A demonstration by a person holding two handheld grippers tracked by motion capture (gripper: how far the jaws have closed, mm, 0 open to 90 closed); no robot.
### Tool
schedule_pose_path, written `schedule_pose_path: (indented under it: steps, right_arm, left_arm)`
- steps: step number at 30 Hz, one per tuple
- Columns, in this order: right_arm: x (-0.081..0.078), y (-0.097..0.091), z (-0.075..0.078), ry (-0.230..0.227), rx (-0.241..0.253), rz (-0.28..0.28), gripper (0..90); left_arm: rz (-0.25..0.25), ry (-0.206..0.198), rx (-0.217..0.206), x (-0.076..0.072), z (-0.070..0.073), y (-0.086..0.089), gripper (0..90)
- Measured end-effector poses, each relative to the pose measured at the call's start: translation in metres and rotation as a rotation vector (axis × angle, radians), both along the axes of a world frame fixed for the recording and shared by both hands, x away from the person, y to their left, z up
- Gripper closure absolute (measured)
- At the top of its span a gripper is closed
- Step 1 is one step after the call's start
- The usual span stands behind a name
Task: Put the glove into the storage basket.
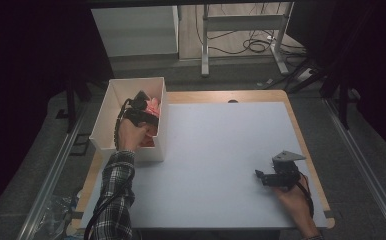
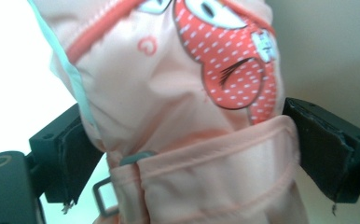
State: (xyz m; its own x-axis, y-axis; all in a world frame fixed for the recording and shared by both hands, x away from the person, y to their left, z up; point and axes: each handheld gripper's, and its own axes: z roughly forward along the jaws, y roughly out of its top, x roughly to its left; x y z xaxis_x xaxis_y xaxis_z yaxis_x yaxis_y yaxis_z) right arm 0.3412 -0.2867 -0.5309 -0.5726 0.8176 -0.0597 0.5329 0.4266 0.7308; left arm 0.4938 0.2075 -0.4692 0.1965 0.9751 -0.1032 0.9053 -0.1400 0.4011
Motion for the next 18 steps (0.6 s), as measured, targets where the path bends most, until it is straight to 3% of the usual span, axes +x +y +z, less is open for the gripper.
schedule_pose_path:
  steps: [18]
  right_arm:
    - [0.0,0.0,0.0,0.0,0.0,0.0,18.2]
  left_arm:
    - [-0.028,-0.056,0.023,-0.015,0.021,0.01,6.9]
